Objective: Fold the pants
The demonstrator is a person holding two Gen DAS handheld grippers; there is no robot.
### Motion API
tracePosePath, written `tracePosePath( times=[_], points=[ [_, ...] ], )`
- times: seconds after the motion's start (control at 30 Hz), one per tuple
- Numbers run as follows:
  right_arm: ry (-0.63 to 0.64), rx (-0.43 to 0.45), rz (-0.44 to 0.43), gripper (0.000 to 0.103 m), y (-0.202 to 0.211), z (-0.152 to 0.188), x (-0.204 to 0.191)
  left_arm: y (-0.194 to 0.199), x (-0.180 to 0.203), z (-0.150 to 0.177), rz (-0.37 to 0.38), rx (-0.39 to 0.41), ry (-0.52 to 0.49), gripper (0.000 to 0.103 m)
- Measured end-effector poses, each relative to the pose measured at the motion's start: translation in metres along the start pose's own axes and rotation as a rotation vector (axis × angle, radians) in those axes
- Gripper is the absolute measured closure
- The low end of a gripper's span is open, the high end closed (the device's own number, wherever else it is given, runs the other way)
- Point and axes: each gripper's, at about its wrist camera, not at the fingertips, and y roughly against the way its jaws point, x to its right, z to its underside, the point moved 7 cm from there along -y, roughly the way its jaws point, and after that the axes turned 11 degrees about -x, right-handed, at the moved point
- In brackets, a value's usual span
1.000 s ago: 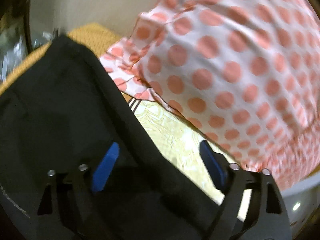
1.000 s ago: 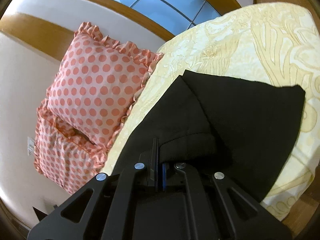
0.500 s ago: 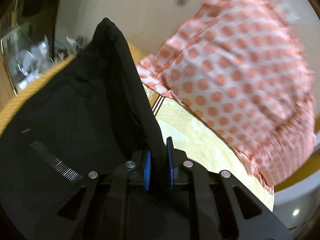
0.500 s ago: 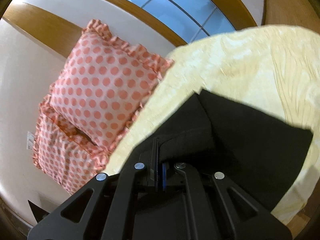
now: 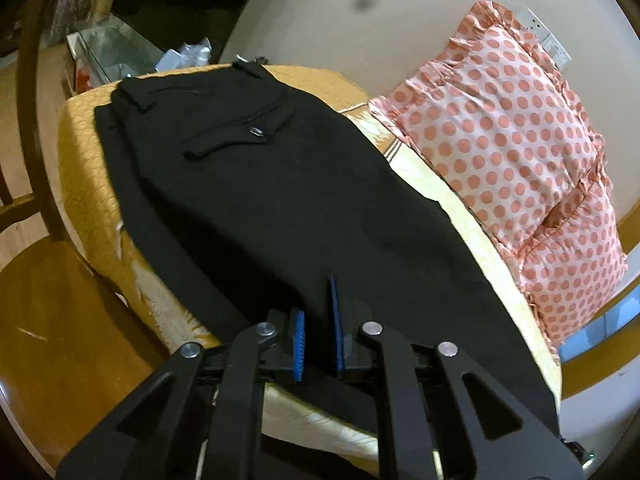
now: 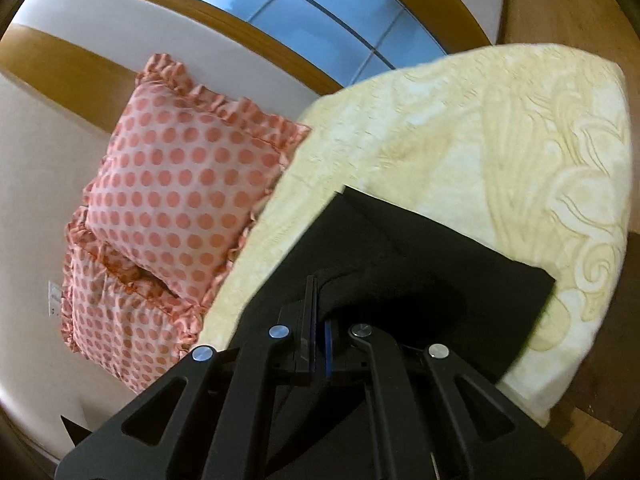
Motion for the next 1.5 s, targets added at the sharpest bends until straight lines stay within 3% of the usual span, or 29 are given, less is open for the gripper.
tracePosePath(
  times=[0.13,0.27,0.4,0.67,0.93,1.17,1.5],
  points=[
    [-0.022,-0.029,-0.003,0.101,-0.003,-0.003,0.002,-0.003,0.005,-0.001,-0.006,0.018,-0.028,0.092],
    [0.033,-0.005,-0.044,0.101,0.008,-0.009,-0.020,-0.003,0.009,-0.005,0.007,0.020,-0.038,0.092],
    [0.029,-0.045,0.034,0.101,0.002,-0.005,-0.008,0.001,0.010,-0.007,0.021,0.015,-0.058,0.093],
    [-0.024,-0.069,0.073,0.101,0.023,0.031,0.037,0.011,-0.011,0.006,-0.008,-0.029,-0.075,0.098],
    [0.053,-0.026,0.138,0.101,0.030,0.032,0.024,0.009,-0.020,0.014,0.025,-0.029,-0.061,0.097],
    [0.092,-0.008,0.142,0.101,0.029,0.021,0.016,0.007,-0.015,0.018,0.022,-0.006,-0.076,0.096],
    [0.049,-0.030,0.153,0.101,0.029,0.030,0.031,0.008,-0.019,0.015,0.056,-0.018,-0.085,0.097]
  ],
)
